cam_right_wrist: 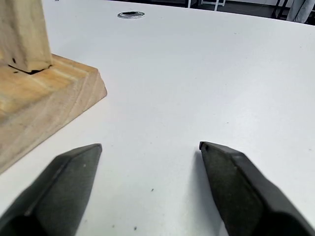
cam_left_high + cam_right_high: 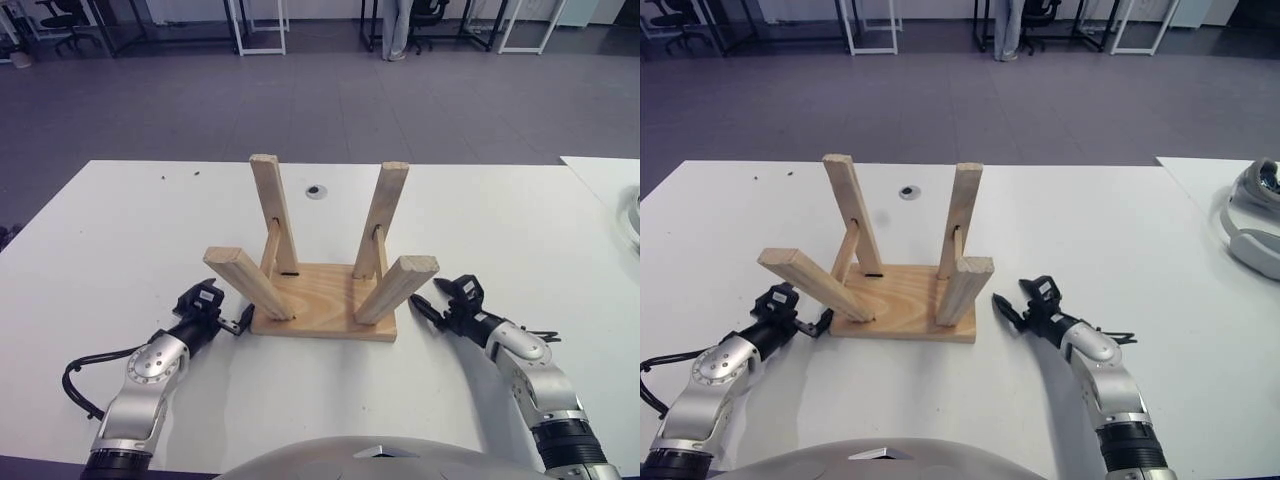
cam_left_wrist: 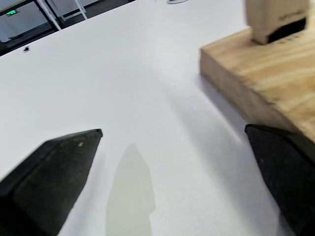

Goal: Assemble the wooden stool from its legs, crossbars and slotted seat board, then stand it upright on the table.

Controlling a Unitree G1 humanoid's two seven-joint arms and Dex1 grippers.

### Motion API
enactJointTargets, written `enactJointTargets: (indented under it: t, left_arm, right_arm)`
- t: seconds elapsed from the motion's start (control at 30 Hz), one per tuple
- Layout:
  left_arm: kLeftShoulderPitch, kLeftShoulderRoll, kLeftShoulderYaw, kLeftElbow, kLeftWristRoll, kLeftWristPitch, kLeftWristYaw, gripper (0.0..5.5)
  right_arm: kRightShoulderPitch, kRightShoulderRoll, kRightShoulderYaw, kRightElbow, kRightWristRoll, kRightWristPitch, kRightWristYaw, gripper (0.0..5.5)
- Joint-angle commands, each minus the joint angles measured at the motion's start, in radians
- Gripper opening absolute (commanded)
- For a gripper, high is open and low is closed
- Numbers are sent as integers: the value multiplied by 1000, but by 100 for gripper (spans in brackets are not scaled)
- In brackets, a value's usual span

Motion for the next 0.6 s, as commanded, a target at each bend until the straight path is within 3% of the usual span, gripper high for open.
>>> enactJointTargets:
  t: [0.03,0.37,0.47,0.6]
  left_arm:
    - [45,-14,-74,-22,41,58,-3,536]
    - [118,-11,-82,-203,9,216,15,536]
    - [55,14,-96,-576,-313,503,-77,536]
    - [-6,64,43,-728,-507,669,-88,536]
  right_arm:
    - [88,0,23,-105,1,64,-2,375]
    - [237,5,94,-437,49,253,-11,375]
    - [138,-13,75,-653,198,563,-50,375]
    - [32,-47,-73,-835,466,863,-54,375]
